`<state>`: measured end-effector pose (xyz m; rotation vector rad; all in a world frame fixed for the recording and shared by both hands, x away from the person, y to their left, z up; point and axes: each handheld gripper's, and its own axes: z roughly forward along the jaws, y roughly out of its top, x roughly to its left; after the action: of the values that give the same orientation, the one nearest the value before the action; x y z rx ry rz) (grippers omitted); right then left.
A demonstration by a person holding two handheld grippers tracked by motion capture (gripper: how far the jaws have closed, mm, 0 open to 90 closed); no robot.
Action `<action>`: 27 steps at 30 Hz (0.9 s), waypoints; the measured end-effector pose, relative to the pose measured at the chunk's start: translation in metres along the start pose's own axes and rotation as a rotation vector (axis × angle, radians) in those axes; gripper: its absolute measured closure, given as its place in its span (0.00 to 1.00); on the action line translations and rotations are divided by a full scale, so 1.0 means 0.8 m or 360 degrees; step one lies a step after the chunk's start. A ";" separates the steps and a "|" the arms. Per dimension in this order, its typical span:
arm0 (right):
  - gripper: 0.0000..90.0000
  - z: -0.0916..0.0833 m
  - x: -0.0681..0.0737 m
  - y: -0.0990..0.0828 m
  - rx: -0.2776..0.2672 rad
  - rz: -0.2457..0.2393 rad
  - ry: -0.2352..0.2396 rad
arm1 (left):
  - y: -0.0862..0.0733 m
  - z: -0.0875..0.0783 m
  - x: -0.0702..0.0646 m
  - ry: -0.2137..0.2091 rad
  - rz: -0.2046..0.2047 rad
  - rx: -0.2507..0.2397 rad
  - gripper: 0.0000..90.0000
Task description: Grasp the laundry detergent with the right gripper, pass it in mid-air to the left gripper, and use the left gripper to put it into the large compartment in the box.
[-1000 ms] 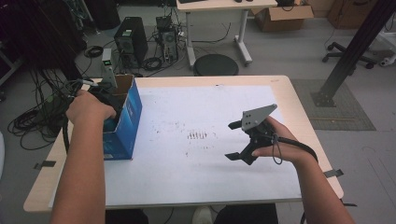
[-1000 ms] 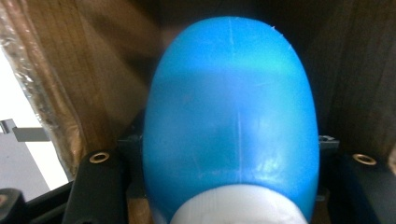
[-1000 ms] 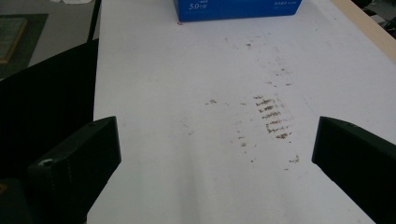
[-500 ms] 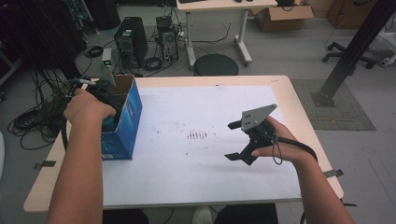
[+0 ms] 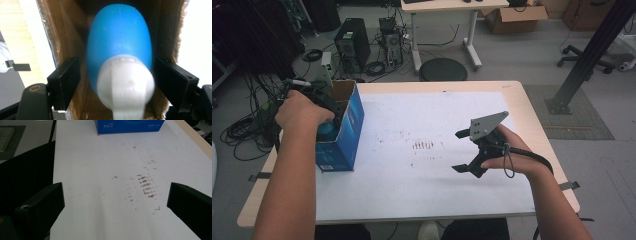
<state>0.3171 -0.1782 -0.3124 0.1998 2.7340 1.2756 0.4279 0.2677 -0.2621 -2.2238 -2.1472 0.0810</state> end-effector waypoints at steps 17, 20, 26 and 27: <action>0.01 -0.008 0.005 0.010 0.0000 -0.0029 -0.0001 | -0.015 -0.039 -0.006 0.0052 0.0044 -0.0061 0.10; 0.01 -0.009 0.006 0.011 -0.0001 -0.0030 -0.0004 | -0.017 -0.045 -0.012 0.0048 0.0073 -0.0070 0.07; 0.01 -0.013 0.008 0.013 -0.0005 -0.0039 -0.0010 | -0.021 -0.059 -0.026 0.0067 0.0118 -0.0097 0.04; 0.01 -0.014 0.008 0.013 -0.0005 -0.0041 -0.0011 | -0.022 -0.061 -0.028 0.0074 0.0128 -0.0101 0.04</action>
<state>0.3098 -0.1788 -0.2978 0.1679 2.7196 1.2700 0.4132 0.2459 -0.2120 -2.3221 -2.0652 -0.0363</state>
